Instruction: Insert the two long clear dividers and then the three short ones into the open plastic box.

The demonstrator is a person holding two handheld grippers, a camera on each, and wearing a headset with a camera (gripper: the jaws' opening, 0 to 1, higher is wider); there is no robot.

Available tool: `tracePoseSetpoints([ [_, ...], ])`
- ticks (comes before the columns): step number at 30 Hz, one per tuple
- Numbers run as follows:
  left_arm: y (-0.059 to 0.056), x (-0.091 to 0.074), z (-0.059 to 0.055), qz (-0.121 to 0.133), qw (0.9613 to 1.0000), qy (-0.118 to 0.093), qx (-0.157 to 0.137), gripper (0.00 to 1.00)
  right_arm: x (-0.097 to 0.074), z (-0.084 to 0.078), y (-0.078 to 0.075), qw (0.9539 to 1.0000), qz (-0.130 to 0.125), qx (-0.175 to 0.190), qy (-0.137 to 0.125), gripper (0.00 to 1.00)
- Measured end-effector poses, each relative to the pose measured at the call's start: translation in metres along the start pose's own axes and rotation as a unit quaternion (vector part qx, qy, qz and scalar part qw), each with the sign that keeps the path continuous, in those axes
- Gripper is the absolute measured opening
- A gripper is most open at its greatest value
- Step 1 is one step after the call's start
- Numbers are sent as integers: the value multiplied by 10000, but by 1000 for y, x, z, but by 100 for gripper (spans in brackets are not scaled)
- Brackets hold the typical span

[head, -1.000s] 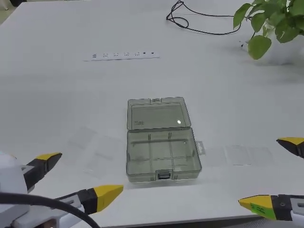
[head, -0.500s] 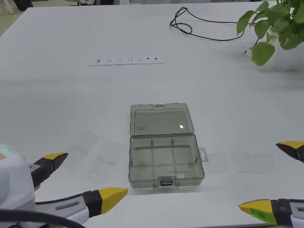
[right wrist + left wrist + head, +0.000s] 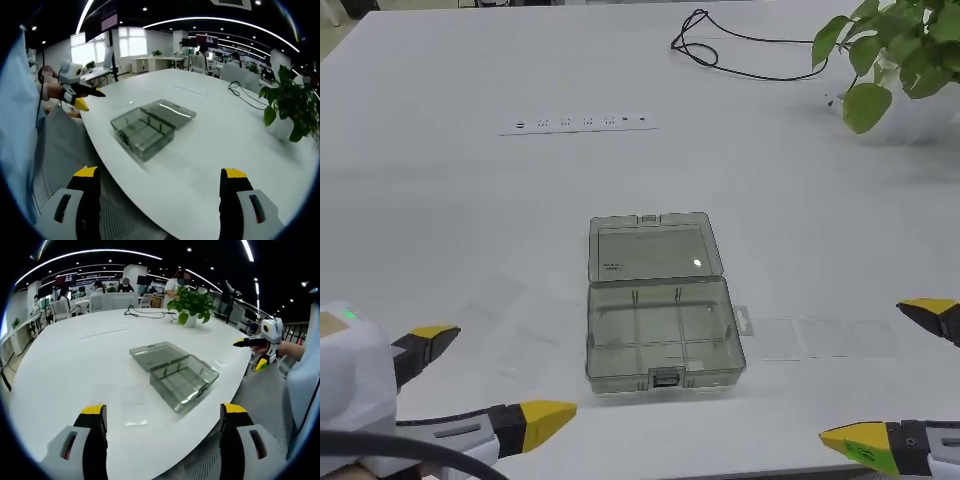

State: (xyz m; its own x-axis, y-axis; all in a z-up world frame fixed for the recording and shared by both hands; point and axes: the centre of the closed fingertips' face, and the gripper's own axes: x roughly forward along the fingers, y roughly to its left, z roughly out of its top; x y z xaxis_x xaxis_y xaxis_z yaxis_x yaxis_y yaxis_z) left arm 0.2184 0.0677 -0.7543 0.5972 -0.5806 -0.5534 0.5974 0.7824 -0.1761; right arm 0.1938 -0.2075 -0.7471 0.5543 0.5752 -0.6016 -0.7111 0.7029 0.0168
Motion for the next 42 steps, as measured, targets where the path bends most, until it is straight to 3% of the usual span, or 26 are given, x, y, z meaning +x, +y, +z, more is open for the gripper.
tracePoseSetpoints([
  [6,9,11,4,6,10000,23,-26,90,1,0,1,10000,21,-1,3,100],
  [12,18,19,-5,13,9995,315,24,83,-1,-2,0,10000,-4,11,14,100],
  [21,29,29,-19,95,9978,641,-146,72,0,-9,1,9999,0,82,70,100],
  [26,40,33,-30,317,9948,954,-179,64,2,-9,3,9999,14,110,77,100],
  [42,57,53,-46,747,9884,1323,-85,49,5,-10,3,9998,29,178,101,100],
])
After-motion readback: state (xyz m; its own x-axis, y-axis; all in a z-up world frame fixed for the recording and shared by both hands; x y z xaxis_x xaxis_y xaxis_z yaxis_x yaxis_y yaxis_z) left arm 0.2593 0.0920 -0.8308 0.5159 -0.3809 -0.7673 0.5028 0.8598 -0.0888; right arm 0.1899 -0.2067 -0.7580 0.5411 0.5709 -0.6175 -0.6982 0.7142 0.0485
